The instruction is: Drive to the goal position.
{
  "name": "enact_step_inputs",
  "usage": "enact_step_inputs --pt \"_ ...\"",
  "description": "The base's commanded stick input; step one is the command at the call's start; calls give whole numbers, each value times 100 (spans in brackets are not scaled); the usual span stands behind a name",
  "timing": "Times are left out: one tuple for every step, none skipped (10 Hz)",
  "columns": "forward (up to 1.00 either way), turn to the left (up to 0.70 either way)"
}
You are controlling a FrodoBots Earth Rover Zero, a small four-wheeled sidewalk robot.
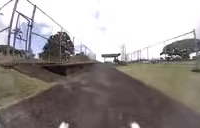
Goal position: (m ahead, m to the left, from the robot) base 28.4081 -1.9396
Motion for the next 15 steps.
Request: enact_step_inputs --pt "100 0" --pt "100 0" --pt "100 0" --pt "100 0" --pt "100 0" --pt "100 0" --pt "100 0" --pt "100 0" --pt "100 0" --pt "100 0" --pt "100 0" --pt "100 0" --pt "100 0" --pt "100 0" --pt "100 0"
